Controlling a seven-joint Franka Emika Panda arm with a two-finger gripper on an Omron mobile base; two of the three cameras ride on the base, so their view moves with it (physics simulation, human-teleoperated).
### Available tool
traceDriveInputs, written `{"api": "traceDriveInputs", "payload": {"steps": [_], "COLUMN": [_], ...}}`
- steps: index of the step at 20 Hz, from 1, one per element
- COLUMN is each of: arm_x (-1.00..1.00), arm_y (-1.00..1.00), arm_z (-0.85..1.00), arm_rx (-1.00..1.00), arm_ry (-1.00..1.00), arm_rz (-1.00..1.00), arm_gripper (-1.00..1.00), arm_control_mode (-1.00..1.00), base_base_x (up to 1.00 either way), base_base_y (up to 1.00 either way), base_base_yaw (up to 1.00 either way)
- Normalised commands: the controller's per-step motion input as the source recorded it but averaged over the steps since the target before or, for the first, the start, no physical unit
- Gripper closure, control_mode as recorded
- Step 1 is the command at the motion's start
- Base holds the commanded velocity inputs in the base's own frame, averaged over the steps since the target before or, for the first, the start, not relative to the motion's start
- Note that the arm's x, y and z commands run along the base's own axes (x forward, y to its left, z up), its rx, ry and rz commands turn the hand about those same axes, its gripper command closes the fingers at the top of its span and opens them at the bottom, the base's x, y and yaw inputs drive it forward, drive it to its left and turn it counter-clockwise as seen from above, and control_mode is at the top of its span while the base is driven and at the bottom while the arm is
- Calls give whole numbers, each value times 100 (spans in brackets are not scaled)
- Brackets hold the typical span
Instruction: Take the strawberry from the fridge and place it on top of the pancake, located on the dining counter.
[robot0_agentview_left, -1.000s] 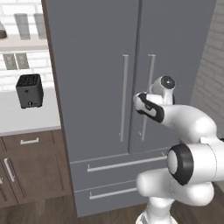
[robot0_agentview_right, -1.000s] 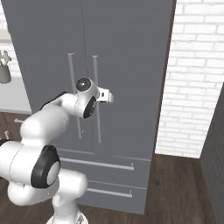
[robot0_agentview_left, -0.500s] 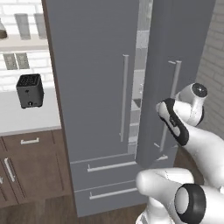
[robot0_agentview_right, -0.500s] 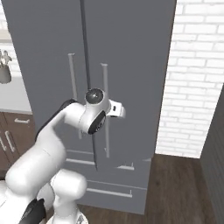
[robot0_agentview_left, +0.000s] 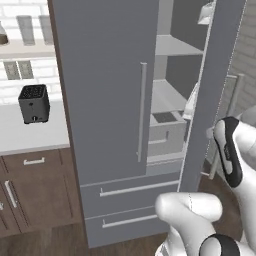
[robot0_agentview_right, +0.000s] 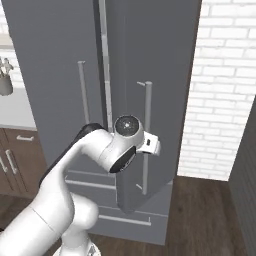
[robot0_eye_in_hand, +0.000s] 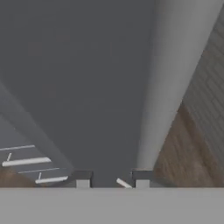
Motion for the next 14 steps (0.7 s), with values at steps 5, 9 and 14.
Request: {"api": "traceDriveInputs", "payload": {"steps": [5,9,14], "arm_x": [-79,-35,39], "arm_y": [11,79,96], "arm_z": [18,42,22], "arm_rx": [-3,-28,-61], "arm_ry": [0,14,54], "arm_rz": [5,2,0], "arm_gripper": [-100,-100,-100], "arm_control_mode": [-100,-100,-100], "base_base_x": [0,0,0], "base_base_y": [0,0,0], "base_base_yaw": [0,0,0]}}
